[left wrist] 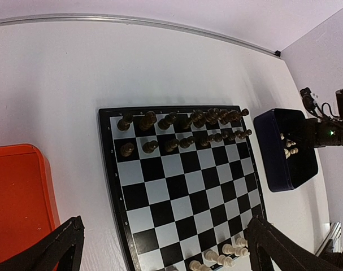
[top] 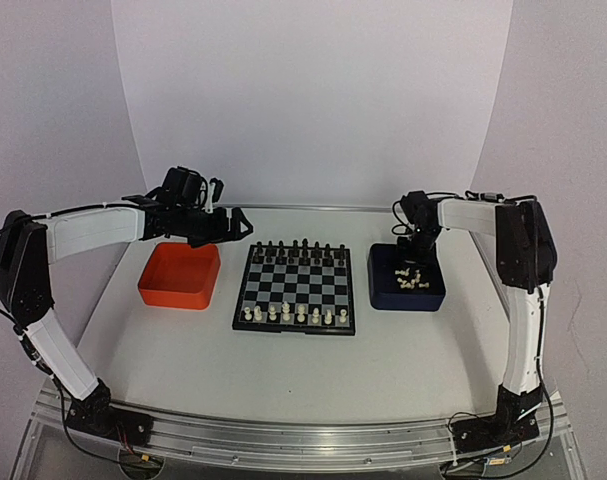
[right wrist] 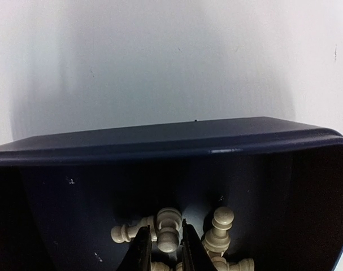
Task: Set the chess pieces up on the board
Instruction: Pick up the chess piece from the storage box.
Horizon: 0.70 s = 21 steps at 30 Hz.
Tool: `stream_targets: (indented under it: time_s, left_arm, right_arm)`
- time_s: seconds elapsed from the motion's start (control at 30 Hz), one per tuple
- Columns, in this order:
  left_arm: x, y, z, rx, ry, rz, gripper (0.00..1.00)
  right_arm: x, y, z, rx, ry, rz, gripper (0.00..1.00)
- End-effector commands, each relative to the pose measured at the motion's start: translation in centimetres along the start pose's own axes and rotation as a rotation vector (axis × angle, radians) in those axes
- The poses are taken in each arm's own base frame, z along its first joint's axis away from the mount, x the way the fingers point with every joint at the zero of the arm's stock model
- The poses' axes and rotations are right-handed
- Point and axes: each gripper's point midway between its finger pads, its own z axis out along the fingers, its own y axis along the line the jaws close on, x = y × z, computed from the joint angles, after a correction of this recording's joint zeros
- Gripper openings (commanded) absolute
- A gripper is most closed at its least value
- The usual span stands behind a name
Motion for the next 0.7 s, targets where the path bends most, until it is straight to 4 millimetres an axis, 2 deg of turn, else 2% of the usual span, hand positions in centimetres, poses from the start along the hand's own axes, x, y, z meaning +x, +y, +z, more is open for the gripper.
stream_targets:
  time_s: [0.0, 0.2, 0.33, 0.5, 0.67]
  left_arm:
    - [-1.2, -0.3, -0.8, -0.002, -0.038, -0.011, 1.0]
    - [-1.1, -0.2, -0.8, -0.004, -0.039, -0.012, 1.0]
    - [-1.1, -0.3, -0.9, -0.002, -0.039, -0.012, 1.0]
    - [-1.2, -0.5, -1.2, 0.009, -0.049, -0.006, 1.0]
    - [-1.4, -0.8, -1.7, 0.021, -0.063, 0.003, 1.0]
  right_arm:
    - [-1.1, 0.4, -0.1, -0.013, -0.015, -0.013, 0.16]
    - [-1.4, 0.5, 0.2, -0.007, -0.018, -0.024, 0.06]
    - [-2.0, 0.4, -0.5, 0.003, -0.043, -0.047, 0.0]
    - [-2.5, 0.2, -3.3, -0.011, -0.088, -0.057, 0.0]
    - [-2.7, -0.1, -7.5, -0.038, -0.152, -0.068, 0.0]
